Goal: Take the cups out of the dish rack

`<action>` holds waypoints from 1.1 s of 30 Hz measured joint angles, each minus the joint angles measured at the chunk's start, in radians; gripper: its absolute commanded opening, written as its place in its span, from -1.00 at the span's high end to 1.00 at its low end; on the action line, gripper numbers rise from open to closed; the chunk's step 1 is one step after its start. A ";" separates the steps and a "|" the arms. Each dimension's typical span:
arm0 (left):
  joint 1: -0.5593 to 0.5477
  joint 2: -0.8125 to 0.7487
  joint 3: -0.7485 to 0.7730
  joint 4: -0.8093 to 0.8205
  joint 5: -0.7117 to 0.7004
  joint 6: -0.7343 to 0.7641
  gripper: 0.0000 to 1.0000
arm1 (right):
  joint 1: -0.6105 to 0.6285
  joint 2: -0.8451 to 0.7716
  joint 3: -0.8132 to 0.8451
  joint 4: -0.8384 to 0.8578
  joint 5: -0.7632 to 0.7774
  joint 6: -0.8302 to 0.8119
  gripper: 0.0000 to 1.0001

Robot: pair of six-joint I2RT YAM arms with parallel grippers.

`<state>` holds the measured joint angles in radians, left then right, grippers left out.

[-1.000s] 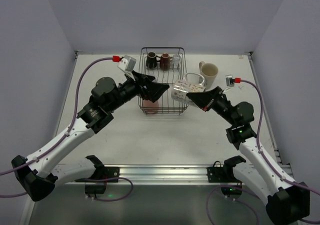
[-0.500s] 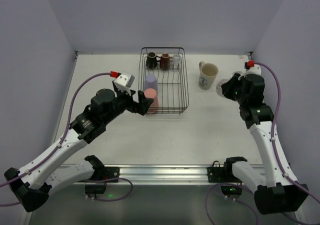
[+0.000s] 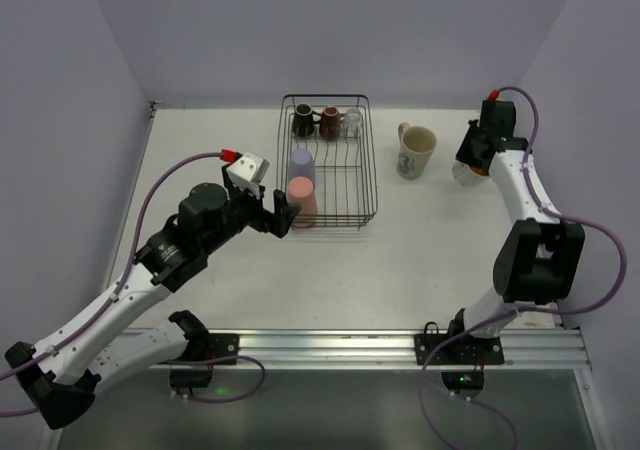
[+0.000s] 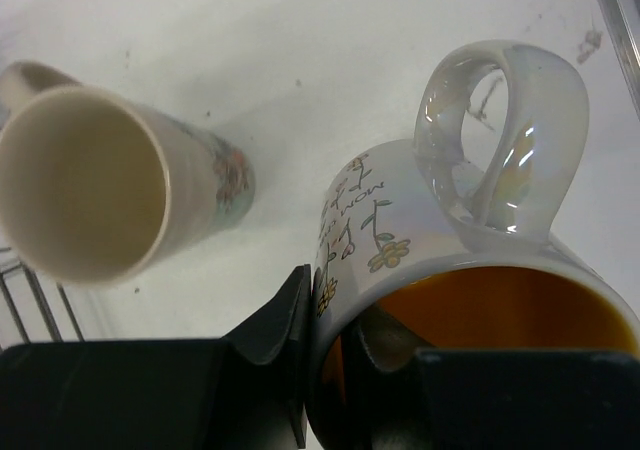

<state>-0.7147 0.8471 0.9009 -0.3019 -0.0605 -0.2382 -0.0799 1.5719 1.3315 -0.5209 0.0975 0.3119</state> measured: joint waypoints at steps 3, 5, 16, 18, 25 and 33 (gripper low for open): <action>0.000 0.020 0.000 -0.005 0.000 0.014 -1.00 | -0.013 0.141 0.093 0.045 -0.002 -0.020 1.00; 0.000 0.032 0.000 -0.009 0.000 0.019 -1.00 | -0.019 0.208 0.126 0.058 -0.009 -0.027 1.00; 0.000 0.080 0.000 -0.015 -0.015 0.040 -1.00 | -0.023 0.464 0.345 -0.021 -0.033 -0.050 0.49; 0.000 0.094 0.000 -0.017 -0.021 0.040 -1.00 | -0.023 0.472 0.377 -0.048 -0.035 -0.055 0.24; 0.000 0.156 0.021 -0.039 -0.037 0.028 -1.00 | -0.024 0.435 0.441 -0.048 -0.032 -0.066 -0.54; 0.000 0.289 0.100 -0.042 -0.067 -0.035 -1.00 | -0.024 0.067 0.181 0.049 -0.084 0.005 -0.59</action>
<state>-0.7147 1.1358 1.0004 -0.3439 -0.1272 -0.2737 -0.1043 1.6390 1.5124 -0.4717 0.0132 0.3164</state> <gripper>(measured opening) 0.999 0.788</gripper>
